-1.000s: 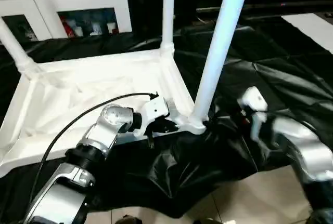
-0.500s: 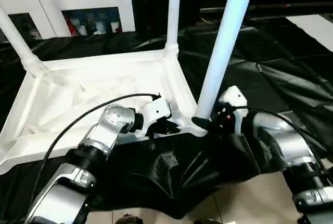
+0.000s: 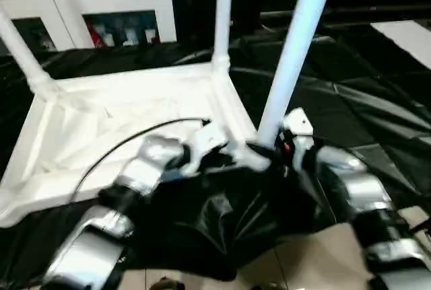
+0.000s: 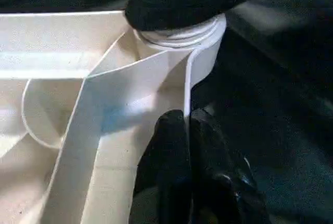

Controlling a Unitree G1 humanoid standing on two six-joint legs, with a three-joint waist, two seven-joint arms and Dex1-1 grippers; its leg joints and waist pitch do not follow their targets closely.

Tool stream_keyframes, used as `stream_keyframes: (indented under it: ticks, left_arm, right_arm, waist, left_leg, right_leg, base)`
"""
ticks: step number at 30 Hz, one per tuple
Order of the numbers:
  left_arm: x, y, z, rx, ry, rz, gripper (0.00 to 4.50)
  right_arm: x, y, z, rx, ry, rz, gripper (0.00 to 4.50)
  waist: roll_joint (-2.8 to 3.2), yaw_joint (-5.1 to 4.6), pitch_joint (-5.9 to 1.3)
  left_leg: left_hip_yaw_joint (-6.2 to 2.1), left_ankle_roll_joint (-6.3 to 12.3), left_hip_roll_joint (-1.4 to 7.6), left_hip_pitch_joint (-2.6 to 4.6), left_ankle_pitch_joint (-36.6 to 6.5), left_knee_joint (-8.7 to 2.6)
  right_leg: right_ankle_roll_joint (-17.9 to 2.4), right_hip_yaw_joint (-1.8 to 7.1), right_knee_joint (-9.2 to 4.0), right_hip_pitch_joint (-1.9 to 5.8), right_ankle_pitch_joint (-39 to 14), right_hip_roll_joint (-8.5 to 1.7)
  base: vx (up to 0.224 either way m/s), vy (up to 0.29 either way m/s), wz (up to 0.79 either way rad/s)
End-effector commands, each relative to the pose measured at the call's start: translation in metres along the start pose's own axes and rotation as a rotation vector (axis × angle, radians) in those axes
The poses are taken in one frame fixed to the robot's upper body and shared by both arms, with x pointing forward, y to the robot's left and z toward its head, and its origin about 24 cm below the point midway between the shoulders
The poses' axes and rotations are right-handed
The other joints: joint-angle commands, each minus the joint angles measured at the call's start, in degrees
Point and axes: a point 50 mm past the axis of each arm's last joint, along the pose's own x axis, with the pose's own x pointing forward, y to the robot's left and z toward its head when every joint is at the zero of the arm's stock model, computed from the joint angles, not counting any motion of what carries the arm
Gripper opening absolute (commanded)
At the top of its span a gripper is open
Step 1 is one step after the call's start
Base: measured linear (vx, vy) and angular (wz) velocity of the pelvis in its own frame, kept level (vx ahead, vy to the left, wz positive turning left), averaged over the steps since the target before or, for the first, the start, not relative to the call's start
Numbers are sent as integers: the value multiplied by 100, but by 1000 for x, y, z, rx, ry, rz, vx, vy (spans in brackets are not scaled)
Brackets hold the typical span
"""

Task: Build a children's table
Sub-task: Rotate leg to tighten

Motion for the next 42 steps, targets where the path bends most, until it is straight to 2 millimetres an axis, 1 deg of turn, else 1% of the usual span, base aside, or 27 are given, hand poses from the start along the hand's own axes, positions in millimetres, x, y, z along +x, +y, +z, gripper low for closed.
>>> stream_keyframes:
  ticks: [1, 2, 3, 4, 5, 8, 9, 10, 11, 12, 13, 15, 17, 18, 19, 23, 25, 26, 28, 30, 31, 33, 34, 37, 38, 41, 42]
  left_arm:
    - [0, 14, 12, -36, -28, 162, 0]
    - [5, 15, 19, -50, -43, 197, 0]
    - [7, 15, 21, -51, -45, 213, 0]
    - [9, 15, 24, -47, -47, 230, 0]
    - [9, 15, 24, -47, -47, 232, 0]
    - [13, 13, 30, -15, -71, 221, 0]
    - [13, 12, 30, -5, -77, 215, 0]
    - [13, 12, 30, -5, -77, 215, 0]
    - [13, 11, 30, 9, -82, 196, 0]
    - [13, 11, 30, 9, -82, 195, 0]
    - [12, 10, 28, 23, -85, 174, 0]
    - [9, 10, 25, 31, -87, 149, 0]
    - [6, 9, 22, 55, -95, 109, 0]
    - [4, 8, 21, 67, -98, 85, 0]
    - [2, 7, 19, 73, -99, 59, 0]
    - [-5, 5, 12, 97, -91, -20, 0]
    - [-8, 5, 10, 109, -86, -49, 0]
    - [-11, 5, 8, 117, -78, -76, 0]
    - [-13, 5, 7, 122, -75, -90, 0]
    - [-17, 5, 4, 133, -67, -120, 0]
    - [-20, 5, 3, 140, -60, -143, 0]
    - [-21, 5, 2, 144, -56, -161, 0]
    - [-25, 4, 0, 150, -49, -197, 0]
    - [-27, 4, -2, 154, -42, -218, 0]
    - [-27, 3, -2, 154, -40, -223, 0]
    - [-28, 3, -3, 154, -37, -230, 0]
    - [-28, 3, -4, 155, -35, -234, 0]
  right_arm:
    - [9, 16, -22, 81, 74, -20, 201]
    - [19, 21, -20, 137, 60, -89, 199]
    - [24, 24, -18, 150, 53, -113, 199]
    - [30, 28, -15, 144, 48, -146, 199]
    - [31, 28, -15, 143, 47, -151, 199]
    - [44, 41, -6, 112, 21, -143, 199]
    - [46, 43, -4, 118, 10, -128, 233]
    - [46, 43, -4, 118, 10, -128, 268]
    - [47, 44, -1, 122, -3, -119, 268]
    - [47, 44, 0, 122, -4, -119, 274]
    - [46, 42, 2, 113, -6, -104, 285]
    - [45, 37, 4, 84, -7, -84, 306]
    - [40, 32, 5, 46, 0, -38, 313]
    - [38, 29, 5, 28, 8, -15, 327]
    - [34, 25, 5, 0, 20, 14, 339]
    - [15, 15, 3, -88, 57, 166, 339]
    - [7, 12, 3, -103, 63, 225, 339]
    - [0, 10, 4, -120, 69, 282, 339]
    - [-4, 10, 4, -126, 71, 313, 339]
    - [-11, 8, 4, -134, 80, 380, 339]
    - [-16, 8, 4, -135, 88, 420, 339]
    - [-19, 7, 3, -135, 96, 450, 339]
    - [-25, 7, 3, -134, 109, 494, 313]
    - [-27, 7, 3, -130, 118, 522, 300]
    - [-28, 7, 3, -132, 120, 527, 272]
    - [-29, 7, 3, -133, 123, 533, 260]
    - [-29, 8, 3, -133, 126, 537, 244]
  waist:
    - [-23, -52, -396]
    - [-14, -84, -391]
    - [14, -94, -396]
    - [20, -118, -404]
    - [10, -126, -399]
    - [-10, -140, -410]
    - [-7, -142, -412]
    - [1, -145, -412]
    - [-27, -143, -420]
    - [-20, -148, -419]
    - [-37, -160, -424]
    - [-30, -184, -429]
    - [-27, -193, -433]
    - [-60, -189, -435]
    - [-51, -185, -433]
    - [-59, -143, -445]
    - [-54, -126, -443]
    - [-58, -105, -445]
    - [-55, -51, -441]
    - [-56, -38, -440]
    - [-75, -22, -431]
    - [-63, 7, -424]
    - [-74, 4, -418]
    - [-76, 24, -417]
    - [-73, 26, -413]
    - [-77, 30, -409]
    - [-83, 28, -408]
  left_leg:
    - [-144, -53, 190, 173, -2038, -398]
    - [-159, -60, 187, 176, -2173, -408]
    - [-166, -78, 181, 181, -2216, -401]
    - [-179, -91, 176, 168, -2243, -406]
    - [-173, -76, 169, 161, -2250, -407]
    - [-164, -14, 162, 154, -2237, -397]
    - [-166, 2, 162, 150, -2210, -397]
    - [-161, 30, 173, 155, -2206, -396]
    - [-158, 73, 175, 139, -2119, -398]
    - [-160, 90, 177, 124, -2087, -404]
    - [-163, 123, 179, 108, -2023, -409]
    - [-154, 153, 184, 106, -1977, -400]
    - [-147, 196, 185, 97, -1906, -391]
    - [-145, 248, 178, 81, -1835, -383]
    - [-140, 283, 183, 76, -1775, -379]
    - [-115, 432, 200, 77, -1544, -351]
    - [-114, 449, 209, 86, -1514, -354]
    - [-114, 454, 212, 91, -1474, -352]
    - [-105, 464, 230, 91, -1445, -353]
    - [-105, 453, 227, 99, -1465, -355]
    - [-98, 436, 229, 109, -1511, -358]
    - [-98, 412, 245, 126, -1584, -361]
    - [-103, 388, 246, 111, -1612, -371]
    - [-106, 343, 246, 119, -1631, -376]
    - [-104, 315, 245, 129, -1682, -375]
    - [-116, 252, 242, 129, -1722, -384]
    - [-115, 246, 240, 131, -1733, -384]
  right_leg:
    - [-1073, 201, -531, 178, -2366, -302]
    - [-1035, 186, -547, 176, -2469, -294]
    - [-1027, 182, -545, 171, -2485, -300]
    - [-1010, 175, -550, 179, -2481, -302]
    - [-987, 172, -566, 177, -2488, -293]
    - [-993, 173, -570, 177, -2430, -298]
    - [-1001, 172, -566, 185, -2391, -298]
    - [-1022, 181, -569, 180, -2326, -302]
    - [-1056, 184, -540, 197, -2197, -295]
    - [-1071, 187, -532, 202, -2139, -298]
    - [-1091, 181, -514, 220, -2060, -293]
    - [-1164, 190, -498, 220, -1926, -299]
    - [-1219, 194, -484, 232, -1811, -300]
    - [-1248, 189, -475, 252, -1762, -300]
    - [-1264, 194, -469, 257, -1721, -307]
    - [-1342, 207, -437, 271, -1426, -300]
    - [-1395, 207, -424, 263, -1377, -300]
    - [-1408, 201, -417, 274, -1342, -291]
    - [-1422, 207, -406, 274, -1313, -297]
    - [-1431, 204, -410, 264, -1354, -298]
    - [-1407, 204, -421, 267, -1439, -290]
    - [-1385, 207, -438, 249, -1595, -304]
    - [-1370, 209, -433, 245, -1670, -301]
    - [-1315, 209, -444, 238, -1814, -307]
    - [-1303, 212, -453, 220, -1886, -308]
    - [-1240, 212, -469, 218, -2033, -318]
    - [-1234, 213, -472, 214, -2048, -315]
  base:
    - [0, 0, 0]
    - [0, 0, 0]
    - [0, 0, 0]
    - [0, 0, 0]
    - [0, 0, 0]
    - [0, 0, 0]
    - [0, 0, 0]
    - [0, 0, 0]
    - [0, 0, 0]
    - [0, 0, 0]
    - [0, 0, 0]
    - [0, 0, 0]
    - [0, 0, 0]
    - [0, 0, 0]
    - [0, 0, 0]
    - [0, 0, 0]
    - [0, 0, 0]
    - [0, 0, 0]
    - [0, 0, 0]
    - [0, 0, 0]
    - [0, 0, 0]
    - [0, 0, 0]
    - [0, 0, 0]
    - [0, 0, 0]
    - [0, 0, 0]
    - [0, 0, 0]
    - [0, 0, 0]
